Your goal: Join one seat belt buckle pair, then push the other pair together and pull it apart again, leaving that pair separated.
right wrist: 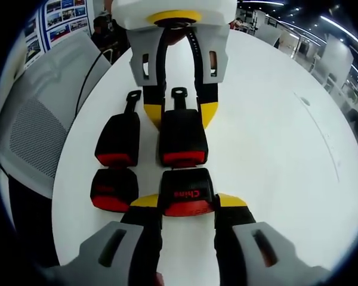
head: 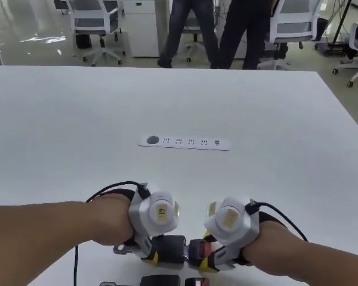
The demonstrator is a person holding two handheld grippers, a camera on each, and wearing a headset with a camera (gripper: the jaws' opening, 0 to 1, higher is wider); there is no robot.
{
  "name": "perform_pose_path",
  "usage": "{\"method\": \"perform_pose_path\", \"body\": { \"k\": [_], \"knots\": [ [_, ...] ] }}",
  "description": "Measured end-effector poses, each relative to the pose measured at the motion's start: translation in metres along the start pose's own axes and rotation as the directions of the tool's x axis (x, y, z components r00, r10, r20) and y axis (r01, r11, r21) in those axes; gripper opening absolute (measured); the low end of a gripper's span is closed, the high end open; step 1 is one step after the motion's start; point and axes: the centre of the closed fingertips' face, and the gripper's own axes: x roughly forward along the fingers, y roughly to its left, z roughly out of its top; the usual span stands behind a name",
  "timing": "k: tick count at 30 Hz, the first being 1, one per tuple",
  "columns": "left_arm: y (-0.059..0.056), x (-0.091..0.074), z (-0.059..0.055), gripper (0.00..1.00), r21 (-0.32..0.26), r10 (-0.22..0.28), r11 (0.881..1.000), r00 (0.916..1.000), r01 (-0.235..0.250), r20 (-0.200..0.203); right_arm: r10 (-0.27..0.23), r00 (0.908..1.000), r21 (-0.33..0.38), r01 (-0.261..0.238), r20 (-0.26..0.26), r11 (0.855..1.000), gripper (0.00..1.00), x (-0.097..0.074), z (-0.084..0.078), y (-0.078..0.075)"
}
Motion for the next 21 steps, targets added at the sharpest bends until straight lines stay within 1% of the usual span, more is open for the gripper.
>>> {"method": "perform_pose_path", "body": {
  "k": [7, 9, 14, 21],
  "knots": [
    [-0.0018, 0.0003, 0.0002, 0.31, 0.003, 0.0, 1.0, 0.9999, 0.0, -0.01, -0.01, 0.9998, -0.004, 0.01, 0.017, 1.0, 0.31, 0.0, 0.0002, -0.0004],
    [-0.0019, 0.0002, -0.0005, 0.31, 0.001, 0.0, 1.0, 1.0, 0.0, -0.005, -0.014, 0.9996, -0.001, 0.014, 0.025, 1.0, 0.31, -0.0013, -0.0007, 0.0011],
    [-0.0032, 0.0004, -0.0021, 0.31, -0.004, 0.0, 1.0, 0.9995, 0.0, 0.032, -0.022, 0.9995, -0.006, 0.022, 0.024, 1.0, 0.31, -0.0015, -0.0005, 0.0015],
    [-0.0022, 0.0, -0.001, 0.31, -0.009, 0.001, 1.0, 0.9991, 0.0, 0.041, -0.023, 0.9992, 0.004, 0.023, 0.031, 1.0, 0.31, -0.0045, -0.0032, 0.0033]
  ]
}}
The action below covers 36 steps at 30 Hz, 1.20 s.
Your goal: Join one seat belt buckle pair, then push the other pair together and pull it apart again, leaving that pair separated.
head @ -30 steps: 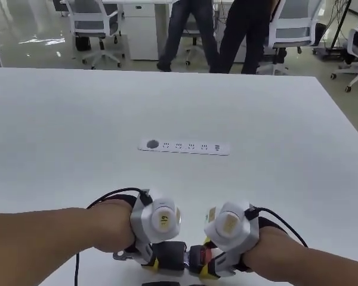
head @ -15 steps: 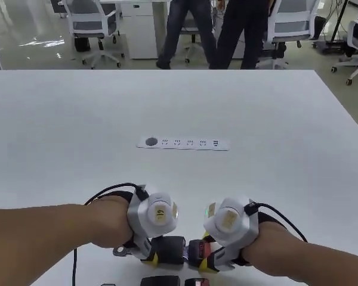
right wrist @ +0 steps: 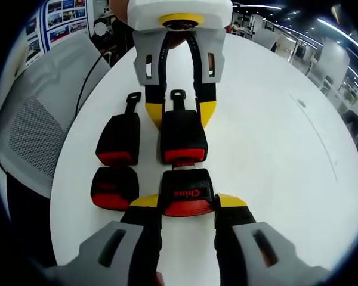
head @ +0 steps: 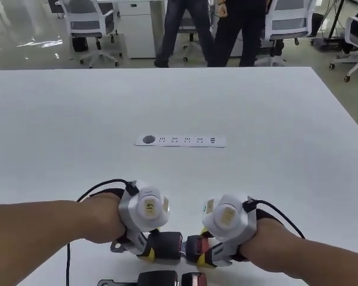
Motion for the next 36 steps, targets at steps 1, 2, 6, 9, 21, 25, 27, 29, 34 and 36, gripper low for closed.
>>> {"method": "perform_pose_path", "body": {
  "k": [1, 2, 6, 9, 21, 25, 27, 29, 34, 36],
  "knots": [
    [0.0, 0.0, 0.0, 0.31, 0.0, 0.0, 1.0, 1.0, 0.0, 0.001, 0.0, 1.0, 0.0, 0.0, 0.0, 1.0, 0.31, 0.0, -0.001, -0.001],
    [-0.001, 0.0, 0.0, 0.31, -0.003, 0.0, 1.0, 1.0, 0.0, 0.004, 0.0, 1.0, 0.002, 0.0, -0.002, 1.0, 0.31, -0.001, -0.002, -0.002],
    [-0.001, -0.001, 0.001, 0.31, -0.002, 0.003, 1.0, 1.0, -0.003, 0.004, -0.003, 0.9999, 0.006, 0.003, -0.01, 1.0, 0.31, -0.002, -0.006, -0.002],
    [-0.002, -0.001, 0.002, 0.31, -0.004, 0.003, 1.0, 1.0, -0.003, 0.0, -0.004, 1.0, 0.005, 0.004, -0.009, 1.0, 0.32, -0.006, -0.008, -0.001],
    [-0.001, -0.001, 0.002, 0.31, 0.002, 0.006, 1.0, 0.9996, -0.006, -0.027, -0.006, 1.0, 0.012, 0.006, -0.007, 1.0, 0.32, -0.012, -0.017, -0.003],
    [0.0, 0.0, 0.002, 0.31, 0.002, 0.007, 1.0, 0.9994, -0.007, -0.035, -0.009, 1.0, 0.03, 0.009, -0.001, 1.0, 0.32, -0.023, -0.034, -0.002],
    [0.0, 0.0, 0.002, 0.32, 0.0, 0.007, 1.0, 0.9994, -0.007, -0.034, -0.014, 0.9999, 0.037, 0.014, 0.0, 0.999, 0.33, -0.027, -0.041, -0.005],
    [0.001, 0.001, 0.001, 0.32, -0.002, 0.007, 1.0, 0.9994, -0.007, -0.034, -0.02, 0.9998, 0.038, 0.02, -0.003, 0.999, 0.33, -0.032, -0.047, -0.005],
    [0.0, 0.0, 0.0, 0.32, -0.011, 0.011, 1.0, 0.9996, -0.011, -0.026, -0.039, 0.9989, 0.047, 0.04, -0.028, 0.998, 0.33, -0.049, -0.07, -0.007],
    [0.001, 0.0, 0.001, 0.32, -0.015, 0.012, 1.0, 0.9998, -0.012, -0.016, -0.048, 0.9983, 0.056, 0.049, -0.034, 0.997, 0.33, -0.056, -0.08, -0.008]
  ]
}}
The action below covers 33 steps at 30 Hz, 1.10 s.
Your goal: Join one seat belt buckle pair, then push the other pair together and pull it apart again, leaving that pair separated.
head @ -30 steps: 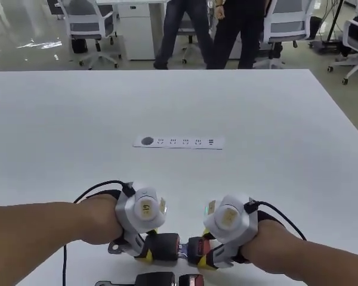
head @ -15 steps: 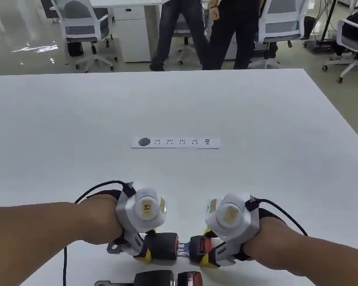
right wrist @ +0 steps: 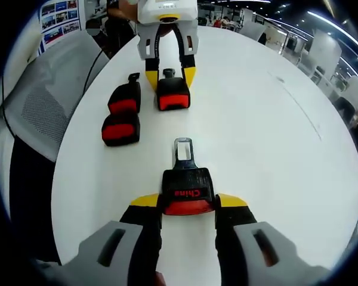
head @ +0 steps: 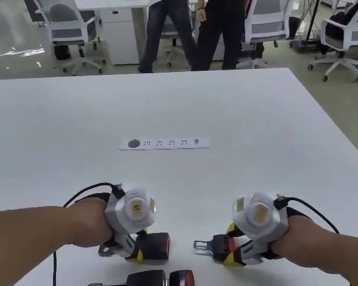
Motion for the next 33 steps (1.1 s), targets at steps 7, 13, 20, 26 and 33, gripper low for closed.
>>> {"method": "perform_pose_path", "body": {
  "k": [7, 13, 20, 26, 33],
  "knots": [
    [0.002, 0.001, -0.001, 0.32, -0.014, 0.007, 1.0, 1.0, -0.007, -0.002, -0.017, 0.9996, 0.039, 0.018, -0.022, 0.999, 0.33, -0.016, -0.027, 0.0],
    [0.004, 0.002, -0.004, 0.32, -0.053, 0.021, 0.998, 0.9997, -0.021, 0.013, -0.035, 0.9991, 0.065, 0.037, -0.022, 0.997, 0.33, -0.023, -0.041, -0.001],
    [0.003, 0.002, -0.005, 0.32, -0.104, 0.043, 0.994, 0.9988, -0.04, 0.023, -0.069, 0.997, 0.07, 0.071, -0.035, 0.995, 0.37, -0.027, -0.039, -0.004],
    [0.004, 0.001, -0.005, 0.33, -0.133, 0.058, 0.99, 0.9979, -0.054, 0.027, -0.077, 0.9967, 0.119, 0.08, -0.025, 0.99, 0.36, -0.027, -0.039, -0.003],
    [-0.008, -0.005, -0.005, 0.49, -0.183, 0.108, 0.979, 0.9912, -0.093, 0.076, -0.151, 0.9878, 0.244, 0.138, 0.036, 0.96, 0.45, -0.04, -0.045, -0.001]
  ]
}}
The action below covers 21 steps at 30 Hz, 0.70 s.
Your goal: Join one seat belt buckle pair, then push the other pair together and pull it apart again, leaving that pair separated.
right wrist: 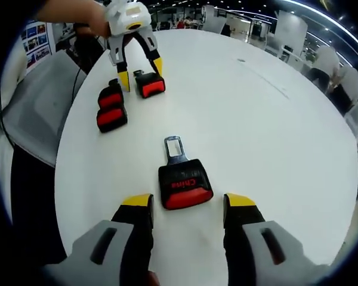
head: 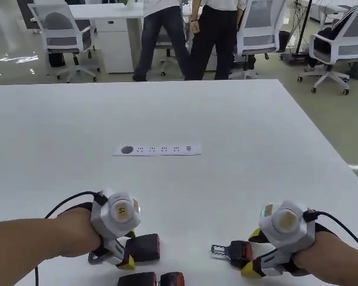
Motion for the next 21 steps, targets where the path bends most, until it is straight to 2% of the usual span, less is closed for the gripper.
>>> {"method": "perform_pose_path", "body": {
  "k": [1, 2, 3, 4, 5, 7, 9, 10, 13, 14, 17, 19, 21],
  "knots": [
    [0.0, -0.002, -0.001, 0.49, -0.01, 0.013, 1.0, 0.9999, -0.013, 0.006, -0.009, 0.9999, 0.006, 0.009, 0.009, 1.0, 0.45, -0.002, 0.001, 0.0],
    [0.001, -0.007, 0.0, 0.5, -0.047, 0.043, 0.998, 0.9986, -0.042, 0.029, -0.021, 0.9996, 0.012, 0.021, 0.019, 1.0, 0.46, -0.004, 0.002, 0.0],
    [0.0, -0.01, 0.001, 0.52, -0.092, 0.059, 0.994, 0.9971, -0.055, 0.048, -0.053, 0.9979, 0.032, 0.052, 0.038, 0.998, 0.48, -0.008, 0.001, -0.001],
    [0.002, -0.011, -0.002, 0.52, -0.149, 0.086, 0.986, 0.9942, -0.075, 0.064, -0.059, 0.9971, 0.033, 0.058, 0.048, 0.998, 0.51, -0.01, 0.001, 0.001],
    [0.002, -0.014, -0.001, 0.53, -0.167, 0.107, 0.982, 0.991, -0.093, 0.08, -0.061, 0.9966, 0.037, 0.059, 0.055, 0.998, 0.53, -0.013, 0.004, 0.008],
    [0.0, -0.025, -0.001, 0.54, -0.182, 0.146, 0.976, 0.9818, -0.123, 0.121, -0.067, 0.9958, 0.05, 0.064, 0.062, 0.997, 0.54, -0.017, 0.005, 0.014],
    [-0.003, -0.039, -0.001, 0.54, -0.201, 0.179, 0.968, 0.9736, -0.149, 0.141, -0.074, 0.9938, 0.078, 0.068, 0.082, 0.995, 0.57, -0.018, 0.005, 0.021],
    [-0.005, -0.036, -0.007, 0.56, -0.202, 0.179, 0.968, 0.9728, -0.147, 0.147, -0.077, 0.9937, 0.077, 0.071, 0.081, 0.995, 0.58, -0.019, 0.004, 0.025],
    [-0.007, -0.049, -0.009, 0.62, -0.219, 0.22, 0.959, 0.9577, -0.178, 0.185, -0.097, 0.9911, 0.095, 0.089, 0.091, 0.992, 0.6, -0.025, 0.009, 0.035],
    [-0.01, -0.057, -0.007, 0.62, -0.243, 0.241, 0.951, 0.9492, -0.19, 0.202, -0.105, 0.9903, 0.095, 0.096, 0.092, 0.991, 0.6, -0.029, 0.012, 0.04],
    [-0.015, -0.068, -0.009, 0.65, -0.283, 0.266, 0.939, 0.9369, -0.197, 0.227, -0.113, 0.9881, 0.095, 0.104, 0.104, 0.99, 0.61, -0.034, 0.016, 0.052],
    [-0.023, -0.079, -0.009, 0.68, -0.303, 0.281, 0.932, 0.9249, -0.2, 0.256, -0.125, 0.9853, 0.097, 0.114, 0.117, 0.989, 0.64, -0.037, 0.018, 0.058],
    [-0.029, -0.083, -0.016, 0.7, -0.316, 0.288, 0.928, 0.918, -0.198, 0.272, -0.131, 0.9829, 0.101, 0.118, 0.129, 0.988, 0.68, -0.04, 0.018, 0.064]
  ]
}}
